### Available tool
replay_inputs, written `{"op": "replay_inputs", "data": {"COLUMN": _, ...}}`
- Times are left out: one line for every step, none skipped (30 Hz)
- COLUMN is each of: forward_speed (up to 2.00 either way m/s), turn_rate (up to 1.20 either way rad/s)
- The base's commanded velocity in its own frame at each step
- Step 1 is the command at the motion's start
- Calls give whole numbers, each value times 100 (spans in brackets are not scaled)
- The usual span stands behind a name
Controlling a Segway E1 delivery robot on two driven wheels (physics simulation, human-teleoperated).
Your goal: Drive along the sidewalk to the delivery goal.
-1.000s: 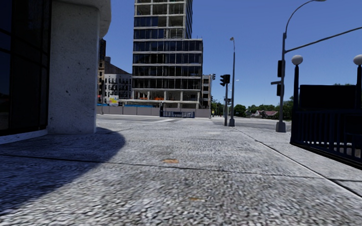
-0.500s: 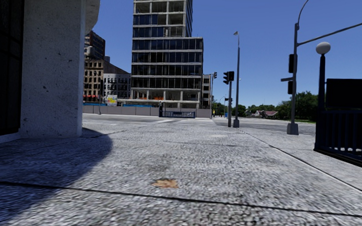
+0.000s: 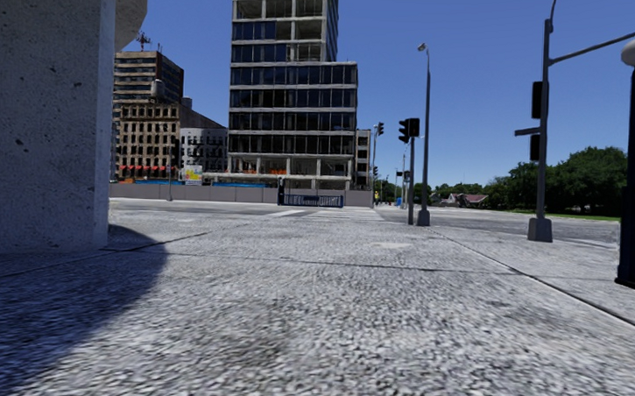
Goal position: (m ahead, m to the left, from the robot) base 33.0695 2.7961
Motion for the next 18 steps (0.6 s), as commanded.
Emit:
{"op": "replay_inputs", "data": {"forward_speed": 200, "turn_rate": -5}}
{"op": "replay_inputs", "data": {"forward_speed": 200, "turn_rate": -7}}
{"op": "replay_inputs", "data": {"forward_speed": 200, "turn_rate": -7}}
{"op": "replay_inputs", "data": {"forward_speed": 200, "turn_rate": -7}}
{"op": "replay_inputs", "data": {"forward_speed": 200, "turn_rate": -9}}
{"op": "replay_inputs", "data": {"forward_speed": 200, "turn_rate": -16}}
{"op": "replay_inputs", "data": {"forward_speed": 200, "turn_rate": -25}}
{"op": "replay_inputs", "data": {"forward_speed": 200, "turn_rate": -27}}
{"op": "replay_inputs", "data": {"forward_speed": 200, "turn_rate": -28}}
{"op": "replay_inputs", "data": {"forward_speed": 200, "turn_rate": -28}}
{"op": "replay_inputs", "data": {"forward_speed": 200, "turn_rate": -28}}
{"op": "replay_inputs", "data": {"forward_speed": 200, "turn_rate": -28}}
{"op": "replay_inputs", "data": {"forward_speed": 200, "turn_rate": -28}}
{"op": "replay_inputs", "data": {"forward_speed": 200, "turn_rate": -28}}
{"op": "replay_inputs", "data": {"forward_speed": 200, "turn_rate": -28}}
{"op": "replay_inputs", "data": {"forward_speed": 200, "turn_rate": -28}}
{"op": "replay_inputs", "data": {"forward_speed": 200, "turn_rate": -28}}
{"op": "replay_inputs", "data": {"forward_speed": 200, "turn_rate": -28}}
